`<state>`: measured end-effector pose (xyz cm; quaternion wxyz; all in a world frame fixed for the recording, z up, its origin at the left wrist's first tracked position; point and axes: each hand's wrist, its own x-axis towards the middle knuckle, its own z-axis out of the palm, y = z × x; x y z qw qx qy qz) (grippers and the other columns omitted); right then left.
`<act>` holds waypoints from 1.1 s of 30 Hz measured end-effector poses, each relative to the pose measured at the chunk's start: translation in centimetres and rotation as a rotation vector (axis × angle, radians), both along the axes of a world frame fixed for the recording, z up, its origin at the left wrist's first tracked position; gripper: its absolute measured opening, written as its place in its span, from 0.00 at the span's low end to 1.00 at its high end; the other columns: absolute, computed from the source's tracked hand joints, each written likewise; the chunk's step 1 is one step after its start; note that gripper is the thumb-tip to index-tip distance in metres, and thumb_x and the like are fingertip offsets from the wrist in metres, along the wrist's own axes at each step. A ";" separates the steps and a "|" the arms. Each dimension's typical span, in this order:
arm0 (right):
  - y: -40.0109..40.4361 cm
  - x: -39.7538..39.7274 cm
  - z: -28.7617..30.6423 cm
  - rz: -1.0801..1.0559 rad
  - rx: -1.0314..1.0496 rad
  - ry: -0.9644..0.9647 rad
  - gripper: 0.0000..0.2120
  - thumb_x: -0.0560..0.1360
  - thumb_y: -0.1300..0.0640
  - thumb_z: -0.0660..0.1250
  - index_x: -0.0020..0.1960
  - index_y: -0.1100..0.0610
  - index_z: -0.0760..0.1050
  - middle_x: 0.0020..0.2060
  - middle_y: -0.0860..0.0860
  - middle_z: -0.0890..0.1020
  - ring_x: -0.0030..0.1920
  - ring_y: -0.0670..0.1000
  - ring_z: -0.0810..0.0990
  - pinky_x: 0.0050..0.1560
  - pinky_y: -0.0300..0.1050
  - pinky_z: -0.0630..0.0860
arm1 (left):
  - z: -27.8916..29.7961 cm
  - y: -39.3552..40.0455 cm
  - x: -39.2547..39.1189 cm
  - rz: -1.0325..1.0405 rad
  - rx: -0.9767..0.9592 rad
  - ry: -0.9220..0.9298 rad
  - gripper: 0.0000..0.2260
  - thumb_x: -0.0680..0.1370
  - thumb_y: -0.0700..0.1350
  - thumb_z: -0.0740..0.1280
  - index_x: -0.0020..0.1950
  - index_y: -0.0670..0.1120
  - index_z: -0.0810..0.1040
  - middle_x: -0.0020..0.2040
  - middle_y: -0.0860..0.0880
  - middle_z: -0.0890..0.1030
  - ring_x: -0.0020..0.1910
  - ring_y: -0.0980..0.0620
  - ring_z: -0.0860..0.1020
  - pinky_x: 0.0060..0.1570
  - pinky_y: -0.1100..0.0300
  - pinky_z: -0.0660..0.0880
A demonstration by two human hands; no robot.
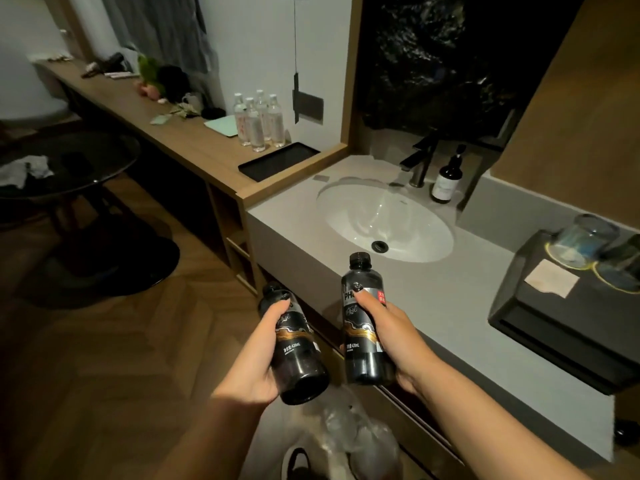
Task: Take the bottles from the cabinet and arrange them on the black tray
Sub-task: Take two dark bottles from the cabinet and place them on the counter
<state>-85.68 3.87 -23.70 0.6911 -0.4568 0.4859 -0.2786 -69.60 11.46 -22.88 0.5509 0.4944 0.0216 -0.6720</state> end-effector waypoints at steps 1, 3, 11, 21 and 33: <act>-1.0 1.1 -0.2 0.005 0.000 0.000 0.17 0.72 0.44 0.68 0.54 0.55 0.76 0.42 0.56 0.82 0.40 0.54 0.82 0.46 0.49 0.79 | -0.3 -1.1 1.1 -0.001 0.011 -0.009 0.19 0.71 0.53 0.71 0.50 0.39 0.75 0.33 0.41 0.79 0.28 0.45 0.79 0.30 0.55 0.78; -3.2 3.5 -0.6 0.019 -0.001 0.010 0.17 0.72 0.44 0.68 0.54 0.55 0.76 0.41 0.55 0.83 0.39 0.54 0.82 0.44 0.48 0.78 | -0.7 -3.5 3.2 0.022 0.032 -0.062 0.18 0.71 0.54 0.71 0.49 0.39 0.76 0.32 0.42 0.79 0.28 0.45 0.79 0.31 0.56 0.77; -12.1 13.6 -1.2 0.092 0.021 0.030 0.17 0.73 0.44 0.66 0.56 0.54 0.76 0.44 0.55 0.83 0.45 0.54 0.82 0.51 0.51 0.78 | -0.6 -11.9 12.5 0.005 0.022 -0.152 0.19 0.73 0.54 0.68 0.55 0.41 0.76 0.37 0.41 0.80 0.35 0.45 0.79 0.38 0.54 0.78; -18.8 24.2 -0.3 0.114 0.062 -0.005 0.18 0.73 0.44 0.66 0.56 0.55 0.76 0.40 0.53 0.83 0.37 0.51 0.83 0.39 0.44 0.77 | -0.2 -18.6 23.2 0.038 0.036 -0.167 0.20 0.73 0.56 0.67 0.56 0.42 0.76 0.39 0.42 0.82 0.35 0.45 0.80 0.32 0.57 0.79; -26.7 40.1 -0.9 -0.024 0.095 -0.001 0.18 0.72 0.44 0.66 0.58 0.51 0.72 0.52 0.59 0.81 0.52 0.61 0.82 0.55 0.56 0.79 | -0.7 -29.3 40.3 -0.122 0.021 -0.204 0.23 0.70 0.56 0.70 0.57 0.41 0.75 0.39 0.42 0.82 0.36 0.45 0.81 0.37 0.54 0.78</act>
